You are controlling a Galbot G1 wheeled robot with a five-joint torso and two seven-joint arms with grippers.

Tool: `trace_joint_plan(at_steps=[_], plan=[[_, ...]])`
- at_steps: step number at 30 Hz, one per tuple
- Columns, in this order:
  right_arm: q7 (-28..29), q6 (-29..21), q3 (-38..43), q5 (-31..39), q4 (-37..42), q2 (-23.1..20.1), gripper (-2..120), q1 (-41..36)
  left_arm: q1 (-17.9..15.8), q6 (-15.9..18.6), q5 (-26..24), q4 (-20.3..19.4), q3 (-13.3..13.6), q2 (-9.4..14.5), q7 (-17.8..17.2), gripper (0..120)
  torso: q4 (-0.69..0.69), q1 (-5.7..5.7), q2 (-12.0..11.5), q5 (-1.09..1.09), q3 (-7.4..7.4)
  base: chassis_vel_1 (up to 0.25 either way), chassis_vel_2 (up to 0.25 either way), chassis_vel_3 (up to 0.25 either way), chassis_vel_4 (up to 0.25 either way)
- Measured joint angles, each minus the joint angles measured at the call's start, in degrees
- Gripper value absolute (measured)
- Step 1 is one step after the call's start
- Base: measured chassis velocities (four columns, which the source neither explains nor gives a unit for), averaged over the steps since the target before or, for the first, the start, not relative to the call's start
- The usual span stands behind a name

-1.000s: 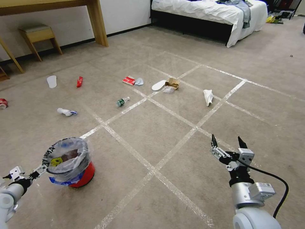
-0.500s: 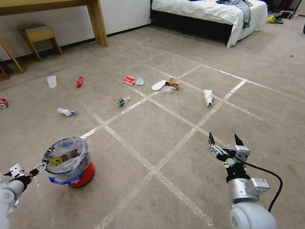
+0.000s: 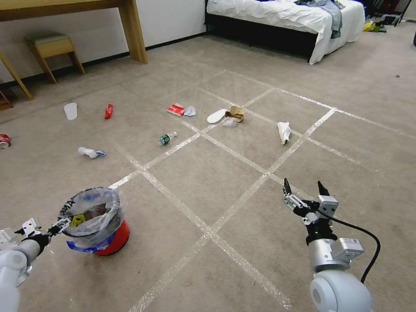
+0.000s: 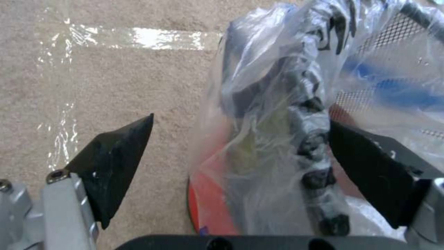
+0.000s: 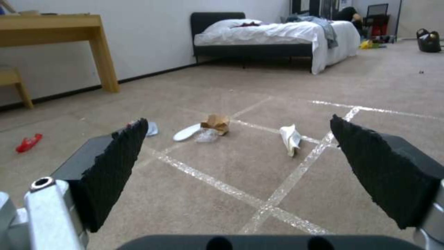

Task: Pick up the trash bin and place the garbage on the floor into it.

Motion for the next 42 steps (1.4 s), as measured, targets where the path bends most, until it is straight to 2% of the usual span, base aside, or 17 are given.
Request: trace_joint_plan(at_steps=[4,5,6,7,16,20,23,26,28,31,33,34,35,39,40,42], plan=[[0.02,0.0,-0.01,0.01,-0.21,0.14,100,0.16,0.3,0.17,-0.11,-0.29,0.21,0.03,-0.07,93,0.01,0.0,0.0,0.0,0.0,0.0,0.0,0.0,0.0],[0.03,0.0,-0.02,0.0,-0.26,0.22,100,0.23,0.31,0.28,-0.12,-0.45,0.39,0.03,-0.18,87,0.0,0.0,0.0,0.0,0.0,0.0,0.0,0.0,0.0],[0.03,0.0,-0.02,0.0,-0.26,0.22,100,0.23,0.31,0.28,-0.12,-0.45,0.39,0.03,-0.18,87,0.0,0.0,0.0,0.0,0.0,0.0,0.0,0.0,0.0],[0.04,0.0,-0.04,0.01,-0.32,0.3,100,0.24,0.21,0.4,-0.12,-0.65,0.7,-0.09,-0.4,80,0.0,0.0,0.0,0.01,0.0,0.0,0.0,0.0,0.0],[0.14,0.87,0.2,-0.1,-0.55,0.38,100,-0.15,-1.37,0.93,0.03,-0.34,2.44,-0.11,-0.91,78,0.0,0.0,0.0,0.01,0.0,0.0,0.0,0.0,0.0],[0.22,1.26,0.29,-0.2,-0.61,0.41,100,-0.32,-1.7,1.01,0.12,-0.26,2.82,-0.11,-1.1,72,0.0,0.0,0.0,0.01,0.0,0.0,0.0,0.0,0.0],[0.35,1.53,0.37,-0.25,-0.62,0.43,100,-0.39,-1.59,1.01,0.43,-0.41,3.04,-0.04,-1.16,54,0.01,0.0,0.0,0.02,0.0,0.0,0.0,0.0,0.0],[0.36,1.57,0.37,-0.27,-0.61,0.43,100,-0.4,-1.33,1.01,0.5,-0.61,3.04,0.02,-1.16,49,0.0,0.0,0.0,0.01,0.0,0.0,0.0,0.0,0.0],[0.37,1.62,0.24,-0.31,-0.62,0.43,100,-0.36,-0.47,1.02,0.6,-1.38,2.97,0.2,-1.16,36,0.0,0.0,0.0,0.0,0.0,0.0,0.0,0.0,0.0],[0.37,1.65,0.14,-0.36,-0.67,0.45,100,-0.28,0.02,1.03,0.6,-1.82,2.86,0.25,-1.15,32,0.0,0.0,0.0,-0.01,0.0,0.0,0.0,0.0,0.0],[0.37,1.69,-0.14,-0.43,-0.81,0.5,100,-0.01,1.12,1.02,0.56,-2.73,2.47,0.38,-1.14,19,0.0,0.0,0.0,0.0,0.0,0.0,0.0,0.0,0.0],[0.37,1.69,-0.14,-0.43,-0.81,0.5,100,-0.01,1.12,1.02,0.56,-2.73,2.47,0.38,-1.14,19,0.0,0.0,0.0,0.0,0.0,0.0,0.0,0.0,0.0],[0.37,1.69,-0.23,-0.43,-0.83,0.44,100,0.08,1.57,1.01,0.54,-3.07,2.27,0.38,-1.15,12,0.0,0.0,0.0,-0.01,0.0,0.0,0.0,0.0,0.0],[0.37,1.69,-0.29,-0.37,-0.87,0.25,100,0.24,2.11,1.01,0.44,-3.64,1.93,0.38,-1.16,5,0.0,0.0,0.0,-0.01,0.0,0.0,0.0,0.0,0.0],[0.37,1.7,-0.32,-0.27,-0.94,0.06,100,0.35,2.51,1.02,0.3,-4.22,1.68,0.38,-1.2,0,0.0,0.0,0.0,-0.01,0.0,0.0,0.0,0.0,0.0],[0.37,1.69,-0.35,-0.15,-0.98,-0.09,100,0.41,2.78,1.1,0.17,-4.68,1.45,0.3,-1.42,0,0.0,0.0,0.0,-0.01,0.0,0.0,0.0,0.0,0.0]])
